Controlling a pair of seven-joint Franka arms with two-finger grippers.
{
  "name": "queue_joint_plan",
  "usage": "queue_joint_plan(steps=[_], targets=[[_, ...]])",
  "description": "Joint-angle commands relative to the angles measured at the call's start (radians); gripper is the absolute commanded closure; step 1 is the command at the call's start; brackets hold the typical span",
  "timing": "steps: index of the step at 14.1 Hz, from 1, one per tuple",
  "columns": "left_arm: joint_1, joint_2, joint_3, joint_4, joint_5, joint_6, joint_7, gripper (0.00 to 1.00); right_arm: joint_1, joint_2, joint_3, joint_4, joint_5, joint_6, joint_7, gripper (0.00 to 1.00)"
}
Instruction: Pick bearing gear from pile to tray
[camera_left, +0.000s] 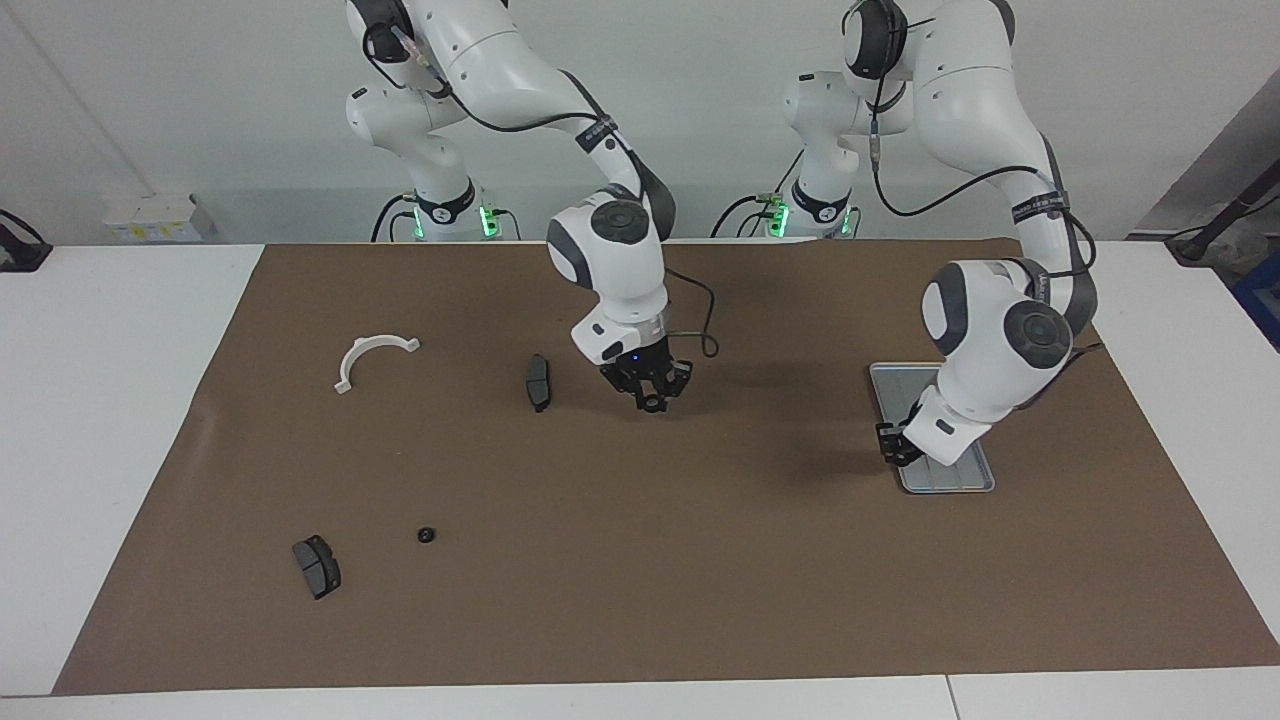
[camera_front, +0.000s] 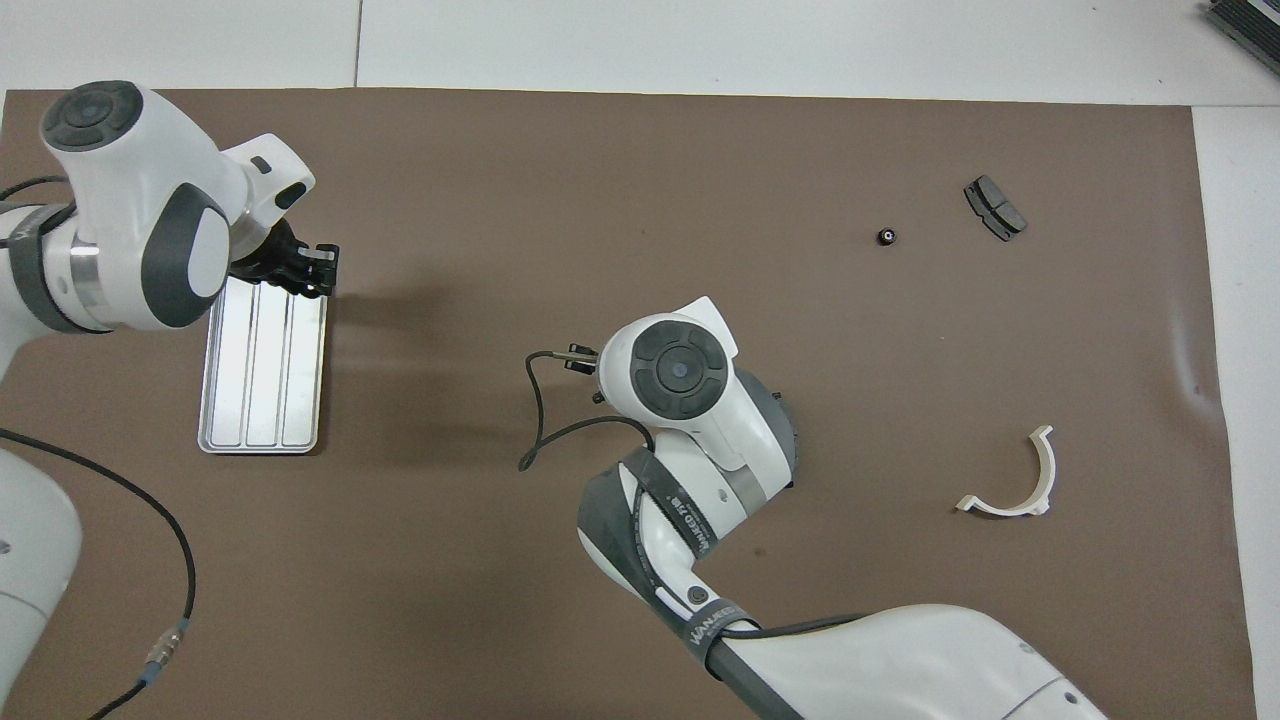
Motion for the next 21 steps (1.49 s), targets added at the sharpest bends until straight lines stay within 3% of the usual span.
queue_joint_plan(steps=[1, 4, 5, 6, 10, 13, 14, 21], targets=[[0.047, 0.0, -0.006, -0.015, -0.017, -0.023, 0.116, 0.61, 0.045, 0.101, -0.005, 0.127, -0.04, -0.025, 0.098, 1.0], [0.061, 0.008, -0.006, -0.02, -0.008, -0.014, 0.14, 0.53, 0.046, 0.104, -0.004, 0.127, -0.08, -0.033, 0.111, 1.0], [0.061, 0.008, -0.006, -0.02, -0.008, -0.015, 0.14, 0.46, 0.051, 0.103, -0.005, 0.118, -0.08, -0.037, 0.111, 0.9], [0.061, 0.007, -0.006, -0.015, -0.008, -0.018, 0.139, 0.43, 0.049, 0.103, -0.004, 0.115, -0.081, -0.043, 0.111, 0.53], [0.018, -0.007, -0.017, 0.019, -0.017, -0.023, 0.064, 0.41, 0.033, 0.101, -0.007, 0.139, -0.081, -0.083, 0.106, 0.19], [-0.115, -0.01, -0.017, 0.016, -0.017, -0.025, -0.167, 0.4, -0.035, 0.08, -0.015, 0.135, -0.086, -0.092, 0.054, 0.12], [-0.17, -0.009, -0.015, 0.011, -0.017, -0.026, -0.251, 0.4, -0.065, 0.067, -0.013, 0.136, -0.085, -0.105, 0.016, 0.02], [-0.43, 0.004, -0.018, -0.018, -0.017, -0.009, -0.606, 0.4, -0.349, 0.067, -0.001, 0.194, -0.069, -0.151, -0.352, 0.0]])
